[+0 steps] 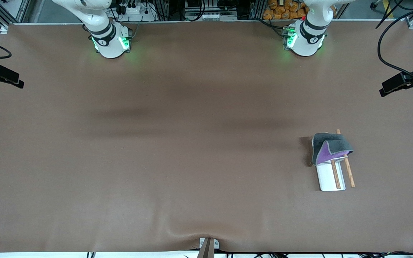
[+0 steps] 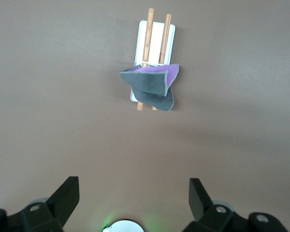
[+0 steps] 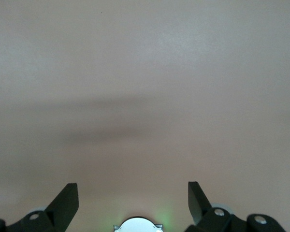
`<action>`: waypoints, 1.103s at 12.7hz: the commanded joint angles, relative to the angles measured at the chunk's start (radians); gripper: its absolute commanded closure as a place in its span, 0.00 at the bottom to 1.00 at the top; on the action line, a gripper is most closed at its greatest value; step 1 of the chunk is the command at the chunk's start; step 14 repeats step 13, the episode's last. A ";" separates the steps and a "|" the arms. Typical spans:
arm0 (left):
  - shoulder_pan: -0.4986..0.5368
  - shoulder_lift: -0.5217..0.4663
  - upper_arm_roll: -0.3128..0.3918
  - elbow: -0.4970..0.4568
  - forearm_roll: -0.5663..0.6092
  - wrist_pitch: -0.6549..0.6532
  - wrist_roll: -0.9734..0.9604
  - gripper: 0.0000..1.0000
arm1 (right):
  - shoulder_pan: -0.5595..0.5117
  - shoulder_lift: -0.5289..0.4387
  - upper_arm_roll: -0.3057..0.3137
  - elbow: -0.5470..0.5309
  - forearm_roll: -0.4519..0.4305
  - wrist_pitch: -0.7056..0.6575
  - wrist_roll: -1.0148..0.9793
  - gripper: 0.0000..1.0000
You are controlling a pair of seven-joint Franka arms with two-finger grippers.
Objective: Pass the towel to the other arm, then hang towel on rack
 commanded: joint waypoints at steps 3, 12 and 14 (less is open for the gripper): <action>-0.087 -0.068 0.107 -0.079 -0.014 0.028 0.034 0.00 | -0.019 -0.011 0.006 -0.010 -0.001 -0.024 -0.010 0.00; -0.113 -0.080 0.110 -0.082 0.003 0.040 0.076 0.00 | -0.005 0.009 0.009 -0.002 -0.001 -0.025 -0.027 0.00; -0.113 -0.080 0.108 -0.082 0.003 0.040 0.074 0.00 | 0.008 0.015 0.009 -0.004 -0.002 -0.025 -0.027 0.00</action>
